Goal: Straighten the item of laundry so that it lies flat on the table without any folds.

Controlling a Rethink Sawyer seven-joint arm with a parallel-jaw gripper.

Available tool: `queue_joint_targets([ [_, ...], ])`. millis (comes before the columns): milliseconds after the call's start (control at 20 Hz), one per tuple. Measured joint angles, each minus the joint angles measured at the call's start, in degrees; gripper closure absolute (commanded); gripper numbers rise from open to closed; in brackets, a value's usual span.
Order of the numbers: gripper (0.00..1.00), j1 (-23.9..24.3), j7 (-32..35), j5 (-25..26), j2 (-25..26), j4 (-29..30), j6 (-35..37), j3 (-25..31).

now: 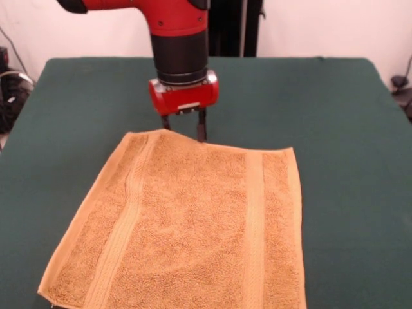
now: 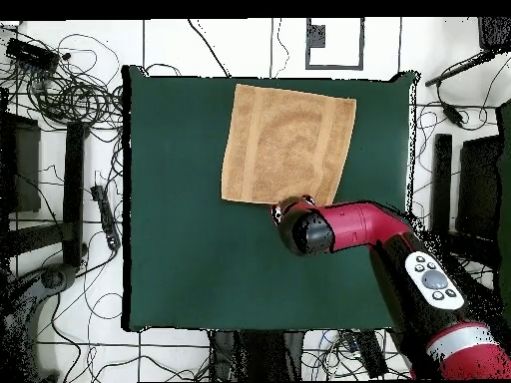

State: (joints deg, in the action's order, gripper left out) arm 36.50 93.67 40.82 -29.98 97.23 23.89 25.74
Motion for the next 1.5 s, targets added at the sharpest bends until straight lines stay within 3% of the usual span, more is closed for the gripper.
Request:
queue_joint_targets([
  [700, 0.00, 1.26, -0.01, 6.28, 1.27, 0.50, 0.22, 0.74],
  [1250, 0.00, 1.32, -0.01, 7.63, 2.88, 0.49, 0.84, 0.95],
  [1500, 0.00, 1.79, -0.17, 7.65, 2.72, 0.49, 4.57, 1.07],
])
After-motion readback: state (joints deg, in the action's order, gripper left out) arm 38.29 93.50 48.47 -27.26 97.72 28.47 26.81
